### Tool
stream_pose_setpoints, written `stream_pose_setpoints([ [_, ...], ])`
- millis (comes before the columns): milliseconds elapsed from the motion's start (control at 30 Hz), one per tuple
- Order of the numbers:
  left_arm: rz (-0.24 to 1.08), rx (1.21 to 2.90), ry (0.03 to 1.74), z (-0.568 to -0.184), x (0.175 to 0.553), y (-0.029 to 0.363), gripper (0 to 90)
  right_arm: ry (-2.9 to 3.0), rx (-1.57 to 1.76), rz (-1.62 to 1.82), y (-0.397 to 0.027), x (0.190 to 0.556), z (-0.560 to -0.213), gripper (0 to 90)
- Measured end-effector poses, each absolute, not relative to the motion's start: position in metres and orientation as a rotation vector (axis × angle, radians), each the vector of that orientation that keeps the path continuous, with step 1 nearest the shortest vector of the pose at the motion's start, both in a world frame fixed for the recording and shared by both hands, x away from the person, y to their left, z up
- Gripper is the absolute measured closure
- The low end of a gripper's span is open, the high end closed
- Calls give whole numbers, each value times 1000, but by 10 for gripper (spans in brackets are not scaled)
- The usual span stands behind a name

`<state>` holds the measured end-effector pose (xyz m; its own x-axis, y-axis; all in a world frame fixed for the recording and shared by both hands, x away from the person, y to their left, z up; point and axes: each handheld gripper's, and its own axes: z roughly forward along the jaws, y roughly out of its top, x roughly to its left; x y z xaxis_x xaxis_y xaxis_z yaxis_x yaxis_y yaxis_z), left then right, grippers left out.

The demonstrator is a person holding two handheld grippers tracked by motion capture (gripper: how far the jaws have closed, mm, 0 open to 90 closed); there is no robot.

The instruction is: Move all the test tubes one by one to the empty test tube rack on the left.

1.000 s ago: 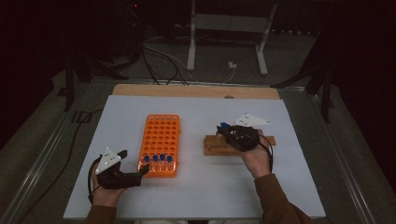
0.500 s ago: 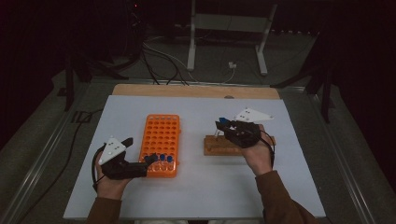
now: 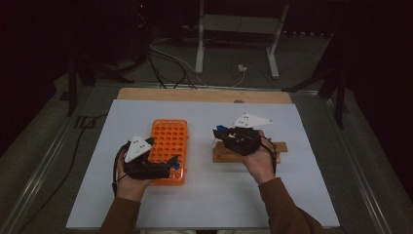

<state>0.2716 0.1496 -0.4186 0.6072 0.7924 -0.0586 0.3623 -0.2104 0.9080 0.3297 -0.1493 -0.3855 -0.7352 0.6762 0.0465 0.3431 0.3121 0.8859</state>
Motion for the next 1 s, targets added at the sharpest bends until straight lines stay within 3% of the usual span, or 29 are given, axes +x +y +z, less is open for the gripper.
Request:
stream_pose_setpoints([
  [267, 554, 1837, 929, -413, 277, 128, 85, 2288, 877, 1414, -129, 328, -382, 769],
  [500, 546, 1831, 902, -412, 281, 109, 195, 2312, 830, 1441, -109, 324, -373, 769],
  [600, 528, 1832, 885, -412, 283, 104, 276, 2325, 820, 1451, -103, 323, -373, 768],
  [700, 497, 1842, 869, -413, 285, 102, 468, 2336, 821, 1463, -99, 322, -374, 769],
  [1000, 485, 1836, 841, -413, 285, 98, 676, 2360, 820, 1495, -94, 320, -376, 769],
])
